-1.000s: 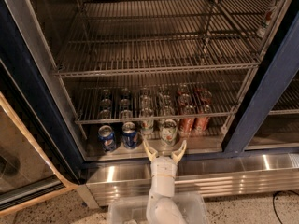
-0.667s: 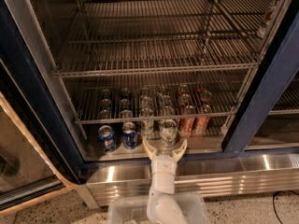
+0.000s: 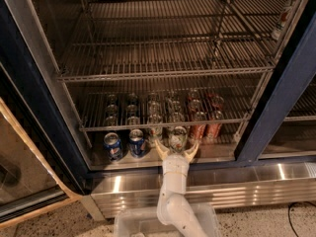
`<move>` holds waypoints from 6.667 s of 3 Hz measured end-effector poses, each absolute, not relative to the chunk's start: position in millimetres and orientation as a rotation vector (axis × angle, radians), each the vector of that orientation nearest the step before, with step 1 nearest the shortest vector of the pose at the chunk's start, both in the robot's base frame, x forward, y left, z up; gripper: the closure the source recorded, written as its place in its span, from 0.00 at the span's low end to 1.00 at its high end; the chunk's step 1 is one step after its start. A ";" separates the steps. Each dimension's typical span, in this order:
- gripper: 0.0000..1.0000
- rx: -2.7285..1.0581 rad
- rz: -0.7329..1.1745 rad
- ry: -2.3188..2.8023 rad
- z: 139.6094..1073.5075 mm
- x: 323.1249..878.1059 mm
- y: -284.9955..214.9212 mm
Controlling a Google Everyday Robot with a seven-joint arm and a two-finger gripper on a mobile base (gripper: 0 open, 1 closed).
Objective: Pick 7up can from bottom shelf of fridge
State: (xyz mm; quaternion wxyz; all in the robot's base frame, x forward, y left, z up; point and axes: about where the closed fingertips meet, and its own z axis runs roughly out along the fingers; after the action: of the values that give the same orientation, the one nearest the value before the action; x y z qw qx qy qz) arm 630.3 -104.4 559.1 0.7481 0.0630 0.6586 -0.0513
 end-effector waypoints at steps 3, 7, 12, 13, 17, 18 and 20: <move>0.15 0.144 -0.116 1.453 555.5 635.4 -108.6; 0.46 0.157 -0.125 1.480 547.5 643.1 -117.7; 1.00 0.153 -0.069 1.461 557.8 614.5 -109.6; 1.00 0.124 -0.029 1.429 573.7 592.4 -100.0; 1.00 0.041 -0.004 1.368 619.8 523.1 -87.8; 1.00 0.023 -0.016 1.369 622.4 504.5 -88.3; 1.00 -0.055 -0.062 1.316 651.5 450.8 -82.2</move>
Offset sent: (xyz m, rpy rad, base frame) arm 0.0065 -0.0038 -0.0064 0.0049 0.0216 -0.0031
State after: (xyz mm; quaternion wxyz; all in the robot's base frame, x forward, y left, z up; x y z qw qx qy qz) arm 450.8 -82.2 651.5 0.7905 -0.0257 0.6112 -0.0288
